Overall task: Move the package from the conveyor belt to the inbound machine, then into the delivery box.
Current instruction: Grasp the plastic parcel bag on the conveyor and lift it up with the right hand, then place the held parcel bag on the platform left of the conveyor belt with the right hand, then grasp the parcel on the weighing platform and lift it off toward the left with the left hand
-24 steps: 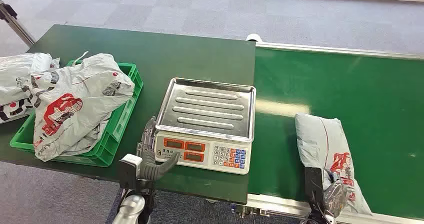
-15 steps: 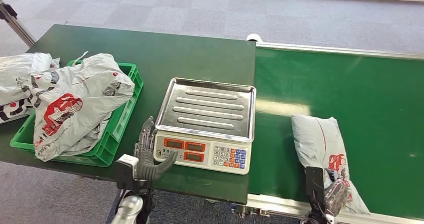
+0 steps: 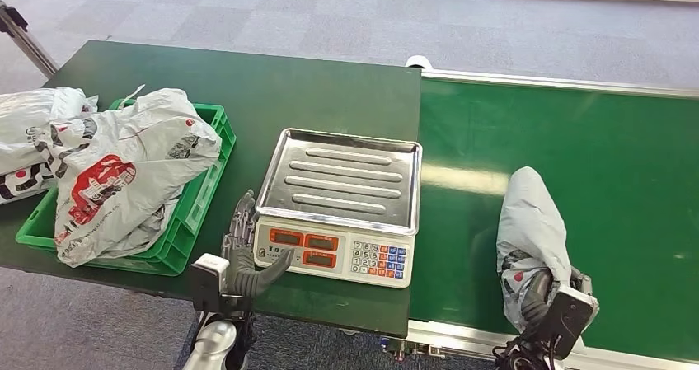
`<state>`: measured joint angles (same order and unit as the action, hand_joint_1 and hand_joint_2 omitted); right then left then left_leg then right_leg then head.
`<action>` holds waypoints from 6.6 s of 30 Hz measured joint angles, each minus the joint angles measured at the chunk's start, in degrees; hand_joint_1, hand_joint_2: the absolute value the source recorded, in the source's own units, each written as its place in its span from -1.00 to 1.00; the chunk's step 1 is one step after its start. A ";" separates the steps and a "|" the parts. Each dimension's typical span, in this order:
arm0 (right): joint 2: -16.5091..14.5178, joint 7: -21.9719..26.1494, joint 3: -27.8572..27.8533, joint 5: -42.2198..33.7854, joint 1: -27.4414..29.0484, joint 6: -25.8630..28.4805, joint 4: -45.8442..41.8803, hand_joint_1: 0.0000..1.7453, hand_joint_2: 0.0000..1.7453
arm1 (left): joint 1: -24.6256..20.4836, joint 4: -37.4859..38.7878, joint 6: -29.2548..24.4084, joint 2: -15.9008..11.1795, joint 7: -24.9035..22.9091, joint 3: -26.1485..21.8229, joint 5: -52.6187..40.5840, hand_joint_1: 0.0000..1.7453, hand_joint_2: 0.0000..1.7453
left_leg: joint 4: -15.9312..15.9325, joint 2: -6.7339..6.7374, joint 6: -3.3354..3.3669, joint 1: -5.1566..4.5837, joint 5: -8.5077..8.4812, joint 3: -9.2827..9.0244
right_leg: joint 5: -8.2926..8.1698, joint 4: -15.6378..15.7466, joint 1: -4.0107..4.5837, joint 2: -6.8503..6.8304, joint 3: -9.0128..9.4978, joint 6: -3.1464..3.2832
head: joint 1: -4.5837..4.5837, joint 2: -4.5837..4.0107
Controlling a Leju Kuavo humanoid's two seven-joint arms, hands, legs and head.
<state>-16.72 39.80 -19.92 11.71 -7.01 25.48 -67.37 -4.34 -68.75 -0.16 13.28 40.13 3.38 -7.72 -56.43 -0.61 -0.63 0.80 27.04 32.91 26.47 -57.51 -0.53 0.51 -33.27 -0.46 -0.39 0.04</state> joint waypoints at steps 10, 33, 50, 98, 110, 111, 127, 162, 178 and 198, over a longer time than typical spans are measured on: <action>0.83 0.24 12.87 8.56 2.08 11.28 -23.88 1.00 1.00 | -1.73 1.02 -0.13 0.07 0.00 1.09 0.61 -1.00 1.00 | 0.00 0.03 0.00 0.00 0.00 -0.01 | -0.01 0.00 0.00 0.05 -0.02 0.00 | 0.00 0.00; -1.22 0.24 21.60 37.38 -0.93 11.29 -31.06 1.00 1.00 | -4.21 2.21 1.26 0.28 0.00 1.48 1.10 -1.00 1.00 | 0.01 0.07 -0.01 0.02 -0.01 0.00 | -0.01 -0.01 0.02 0.07 0.00 0.01 | 0.00 0.00; 0.05 -21.83 26.28 67.30 -29.31 10.42 30.29 1.00 1.00 | -2.75 0.99 1.01 -0.67 0.00 1.18 3.51 -1.00 1.00 | 0.00 0.13 0.00 0.03 -0.05 -0.09 | -0.05 -0.02 0.03 0.12 0.06 0.00 | -0.01 0.00; -1.11 0.24 35.15 18.44 -28.01 -9.78 37.33 -1.00 1.00 | -1.01 0.39 0.61 -1.87 0.00 0.51 4.09 -1.00 1.00 | 0.00 0.24 -0.01 0.03 -0.04 -0.27 | -0.08 -0.02 0.03 0.20 0.17 0.06 | 0.00 0.00; 6.86 0.41 47.90 -3.98 -14.17 -9.39 4.98 -1.00 1.00 | -2.58 1.07 0.81 -1.87 0.00 0.97 3.87 -1.00 1.00 | 0.00 0.24 -0.01 0.02 -0.02 -0.14 | -0.08 -0.02 0.02 0.21 0.03 0.05 | -0.01 0.00; 7.21 0.42 48.21 -4.00 -13.64 -9.27 3.39 -1.00 1.00 | -2.81 1.22 0.81 -1.87 0.00 1.02 3.87 -1.00 1.00 | 0.00 0.24 -0.01 0.02 -0.02 -0.14 | -0.08 -0.02 0.02 0.21 0.03 0.05 | 0.00 0.00; 10.22 0.40 49.07 -4.05 -6.29 -0.02 -12.83 -1.00 1.00 | -5.11 3.38 1.18 -1.48 0.00 1.02 3.72 -1.00 1.00 | 0.00 0.21 -0.01 0.02 0.00 -0.13 | -0.04 -0.01 0.02 0.20 0.02 0.03 | 0.01 0.00; 10.33 0.39 34.11 -4.73 2.16 -1.93 -16.38 -1.00 1.00 | -5.04 2.76 -1.49 -1.10 0.00 1.12 1.25 -1.00 1.00 | 0.00 0.16 -0.01 0.02 0.00 -0.11 | -0.04 -0.01 0.02 0.18 0.03 0.03 | 0.00 0.00; 9.79 0.39 27.07 -2.99 2.85 -9.60 -11.03 -1.00 1.00 | -17.94 4.43 -6.04 -5.50 -0.01 1.45 -8.02 -1.00 1.00 | 0.00 0.08 -0.01 0.03 -0.03 -0.10 | -0.05 -0.02 0.02 0.15 0.05 0.02 | 0.01 0.00; 8.47 0.39 27.23 0.22 0.73 -14.37 -1.54 -1.00 1.00 | -28.66 15.63 -2.52 -5.76 -9.48 5.16 -22.12 -1.00 1.00 | 0.00 0.10 -0.01 0.01 -0.03 -0.08 | -0.05 -0.01 0.01 0.15 0.03 0.02 | 0.01 0.00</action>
<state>-8.25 40.19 7.31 11.93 -6.29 11.11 -68.91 -33.00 -53.12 -2.68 7.52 30.65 8.55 -29.83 -56.44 -0.50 -0.64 0.82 27.01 32.83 26.42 -57.52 -0.52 0.65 -33.24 -0.44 -0.38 0.04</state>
